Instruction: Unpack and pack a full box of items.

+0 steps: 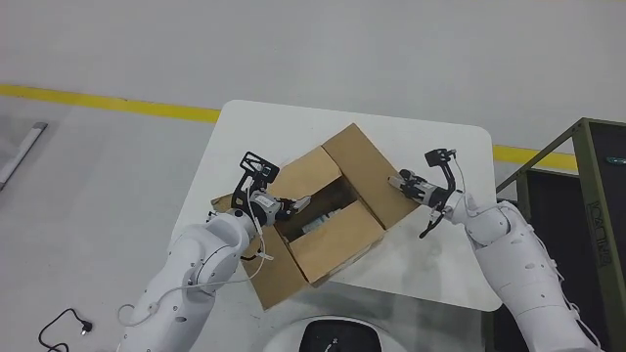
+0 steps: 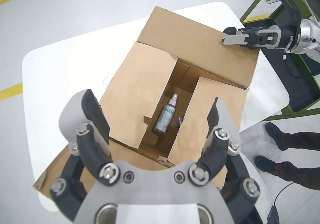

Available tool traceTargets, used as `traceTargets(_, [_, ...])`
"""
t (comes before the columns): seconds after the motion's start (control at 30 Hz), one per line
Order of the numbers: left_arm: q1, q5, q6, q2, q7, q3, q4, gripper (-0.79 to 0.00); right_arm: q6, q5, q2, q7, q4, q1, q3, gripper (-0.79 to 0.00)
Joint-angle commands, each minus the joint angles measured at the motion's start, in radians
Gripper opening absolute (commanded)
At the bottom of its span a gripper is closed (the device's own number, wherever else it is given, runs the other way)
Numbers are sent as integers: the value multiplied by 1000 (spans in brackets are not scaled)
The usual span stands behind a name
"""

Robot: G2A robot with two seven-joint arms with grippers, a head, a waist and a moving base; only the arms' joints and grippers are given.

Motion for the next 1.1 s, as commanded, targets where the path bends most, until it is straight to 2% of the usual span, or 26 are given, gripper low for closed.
traceTargets(0.0, [0,0,0,0,0,0,0,0,-5,8,-2,0,15,6,-7,-545])
traceTargets(0.07, [0,0,0,0,0,0,0,0,-10,15,-4,0,34,14,-14,-563])
traceTargets(0.23, [0,0,0,0,0,0,0,0,-19,26,-8,-8,74,32,-29,-671])
traceTargets(0.27, [0,0,0,0,0,0,0,0,-21,27,-9,-10,81,36,-32,-708])
traceTargets(0.3, [0,0,0,0,0,0,0,0,-22,26,-10,-12,87,40,-35,-785])
traceTargets(0.83, [0,0,0,0,0,0,0,0,-38,-12,-16,-60,147,114,-62,-785])
traceTargets(0.9, [0,0,0,0,0,0,0,0,-41,-8,-17,-63,158,122,-66,-397])
traceTargets(0.93, [0,0,0,0,0,0,0,0,-41,-3,-18,-69,162,124,-67,-123])
traceTargets(0.97, [0,0,0,0,0,0,0,0,-48,6,-19,-80,162,125,-65,0])
traceTargets(1.07, [0,0,0,0,0,0,0,0,-83,25,-16,-115,145,116,-51,0])
